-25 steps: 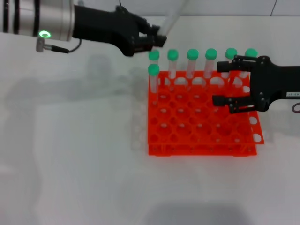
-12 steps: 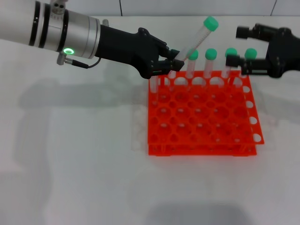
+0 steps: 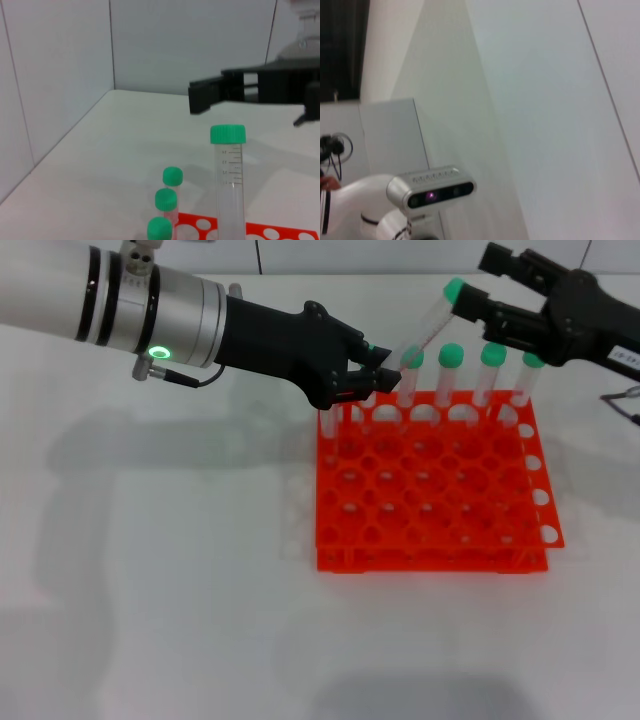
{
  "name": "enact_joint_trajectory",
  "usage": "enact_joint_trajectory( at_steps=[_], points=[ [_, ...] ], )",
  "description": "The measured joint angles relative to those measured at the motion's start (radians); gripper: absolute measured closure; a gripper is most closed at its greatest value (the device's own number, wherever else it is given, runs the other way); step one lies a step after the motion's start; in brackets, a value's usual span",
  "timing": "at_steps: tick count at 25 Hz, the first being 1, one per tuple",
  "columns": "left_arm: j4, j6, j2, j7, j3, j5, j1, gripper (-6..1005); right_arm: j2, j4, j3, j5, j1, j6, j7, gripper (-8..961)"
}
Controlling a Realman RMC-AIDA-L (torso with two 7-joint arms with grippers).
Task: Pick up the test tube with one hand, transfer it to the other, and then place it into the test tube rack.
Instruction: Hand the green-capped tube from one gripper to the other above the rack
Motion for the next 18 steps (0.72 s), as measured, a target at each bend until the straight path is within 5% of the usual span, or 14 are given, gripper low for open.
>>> enact_joint_trajectory(
  at_steps=[6,18],
  points=[
    [0.001,0.005,-0.002,0.013,-0.005,-0.005,0.002,749,0.010,0.184,0.006,0.071,0.041,-0.015,-0.190,81],
    [0.037,0.011,-0.017,0.012,-0.007,-0.009,0.020,739,0.011,0.239,0.007,0.097,0.035,0.021,-0.253,81]
  ],
)
